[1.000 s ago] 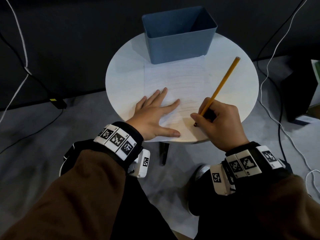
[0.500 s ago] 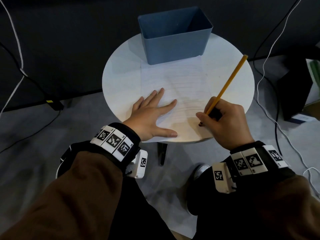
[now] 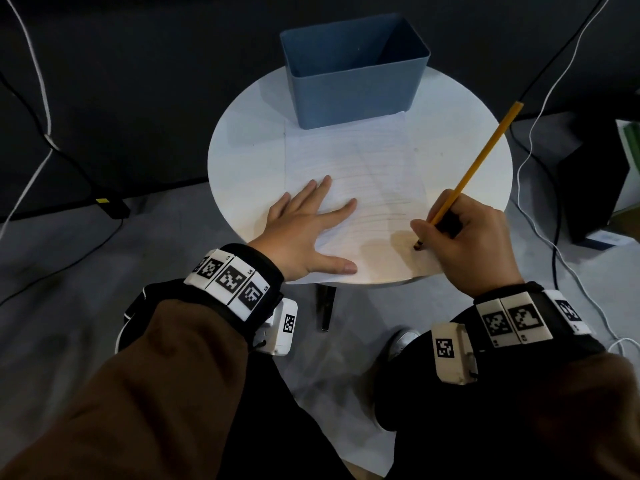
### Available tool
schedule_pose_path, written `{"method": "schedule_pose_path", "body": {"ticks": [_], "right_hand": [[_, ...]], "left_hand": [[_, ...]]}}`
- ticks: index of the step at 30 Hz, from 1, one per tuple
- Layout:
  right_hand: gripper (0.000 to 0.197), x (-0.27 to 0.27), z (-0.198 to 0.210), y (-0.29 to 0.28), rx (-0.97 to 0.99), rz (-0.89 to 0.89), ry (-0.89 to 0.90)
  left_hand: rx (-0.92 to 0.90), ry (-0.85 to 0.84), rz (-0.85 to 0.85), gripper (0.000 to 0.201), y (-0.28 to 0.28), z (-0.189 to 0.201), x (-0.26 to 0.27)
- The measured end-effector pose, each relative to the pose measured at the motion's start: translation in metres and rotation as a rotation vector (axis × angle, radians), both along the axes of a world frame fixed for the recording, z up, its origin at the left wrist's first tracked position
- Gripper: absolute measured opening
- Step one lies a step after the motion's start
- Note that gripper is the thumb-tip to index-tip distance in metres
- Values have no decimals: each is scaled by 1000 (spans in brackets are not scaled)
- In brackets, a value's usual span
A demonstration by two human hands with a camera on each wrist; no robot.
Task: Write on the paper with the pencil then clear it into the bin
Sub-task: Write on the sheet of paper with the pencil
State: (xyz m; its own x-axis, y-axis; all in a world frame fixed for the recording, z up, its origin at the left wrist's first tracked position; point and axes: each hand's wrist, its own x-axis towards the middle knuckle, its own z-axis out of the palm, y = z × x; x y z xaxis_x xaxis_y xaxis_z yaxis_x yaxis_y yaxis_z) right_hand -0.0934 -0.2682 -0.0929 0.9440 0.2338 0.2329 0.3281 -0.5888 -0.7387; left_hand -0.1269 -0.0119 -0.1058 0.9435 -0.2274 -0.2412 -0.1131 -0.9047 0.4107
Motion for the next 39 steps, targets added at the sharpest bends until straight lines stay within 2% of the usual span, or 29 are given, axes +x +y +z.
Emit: {"method": "schedule_pose_path", "body": {"ticks": [7, 13, 19, 24, 30, 34, 39], "right_hand": [[22, -8, 4, 9, 61, 99, 14], [22, 0, 4, -5, 28, 10, -17], [20, -8, 4, 6, 42, 82, -2], [23, -4, 2, 2, 9, 20, -44], [21, -7, 4, 6, 27, 77, -15], [23, -4, 0, 3, -7, 35, -42], [21, -5, 3, 4, 69, 19, -58]], "left_hand": [[-2, 0, 3, 98, 0, 1, 0], [-10, -2, 7, 98, 0, 0, 0], [5, -2, 0, 99, 0, 1, 0], [-3, -1, 3, 99, 1, 1, 0], [-2, -7, -1, 99, 0, 1, 0], [-7, 2, 1, 99, 0, 0, 0], [4, -9, -6, 98, 1, -1, 0]]}}
